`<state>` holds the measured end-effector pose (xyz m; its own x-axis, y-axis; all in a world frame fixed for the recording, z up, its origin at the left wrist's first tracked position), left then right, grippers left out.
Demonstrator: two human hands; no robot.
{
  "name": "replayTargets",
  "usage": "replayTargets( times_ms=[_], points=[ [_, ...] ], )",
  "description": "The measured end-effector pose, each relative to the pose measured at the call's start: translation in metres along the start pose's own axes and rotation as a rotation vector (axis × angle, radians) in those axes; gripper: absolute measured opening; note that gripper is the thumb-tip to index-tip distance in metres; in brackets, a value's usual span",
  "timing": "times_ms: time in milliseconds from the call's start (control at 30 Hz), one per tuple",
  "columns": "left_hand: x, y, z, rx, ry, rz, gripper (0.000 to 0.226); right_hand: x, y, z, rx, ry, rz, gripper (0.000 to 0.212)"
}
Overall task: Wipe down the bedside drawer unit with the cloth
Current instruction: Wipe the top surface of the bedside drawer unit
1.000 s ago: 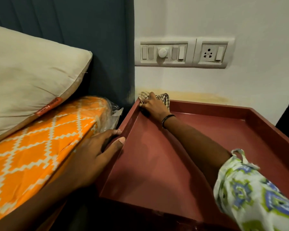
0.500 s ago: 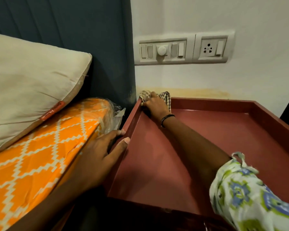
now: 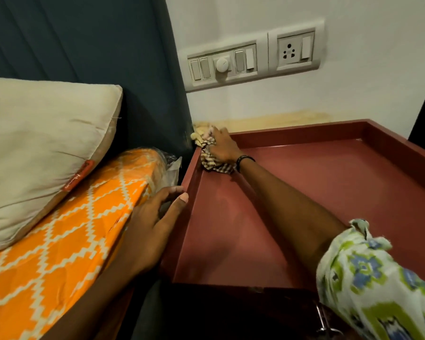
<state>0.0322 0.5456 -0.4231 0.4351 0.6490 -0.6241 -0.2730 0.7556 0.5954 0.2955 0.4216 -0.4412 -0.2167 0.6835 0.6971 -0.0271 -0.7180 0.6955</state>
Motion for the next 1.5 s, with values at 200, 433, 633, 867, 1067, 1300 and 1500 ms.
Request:
replayTargets(
  times_ms=[200, 433, 633, 867, 1067, 1300, 1500],
  points=[
    [-0.001, 0.006, 0.001, -0.075, 0.046, -0.101, 0.025, 0.012, -0.008, -0.058, 0.331, -0.029, 0.087, 0.029],
    [0.004, 0.006, -0.001, -0.093, 0.081, -0.085, 0.031, 0.032, -0.017, -0.120, 0.509, 0.067, 0.091, 0.022],
    [0.003, 0.005, -0.001, -0.106, 0.052, -0.069, 0.027, 0.002, -0.012, -0.038, 0.221, -0.171, 0.381, 0.007],
    [0.008, 0.007, 0.001, -0.109, 0.051, -0.078, 0.030, -0.014, -0.014, -0.004, 0.034, -0.355, 0.346, 0.036],
    [0.010, 0.008, 0.001, -0.122, 0.084, -0.125, 0.027, -0.006, -0.022, -0.032, 0.357, -0.228, 0.380, 0.021],
    [0.007, 0.007, 0.001, -0.122, 0.081, -0.143, 0.024, -0.013, -0.028, -0.050, 0.019, -0.348, 0.431, 0.046],
    [0.006, 0.010, 0.001, -0.144, 0.081, -0.175, 0.025, 0.010, -0.032, -0.124, 0.025, -0.336, 0.280, 0.050]
  ],
)
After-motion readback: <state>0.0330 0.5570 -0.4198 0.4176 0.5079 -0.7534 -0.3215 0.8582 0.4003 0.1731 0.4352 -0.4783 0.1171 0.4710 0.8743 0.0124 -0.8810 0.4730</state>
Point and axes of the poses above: each hand's wrist, its own z-axis towards the middle knuckle, its own y-axis out of the back of the hand, x = y × z, the point moved 9 cm from there along z, towards the middle knuckle, and after that the axes turned 12 degrees about -y, right-handed, at the moved point
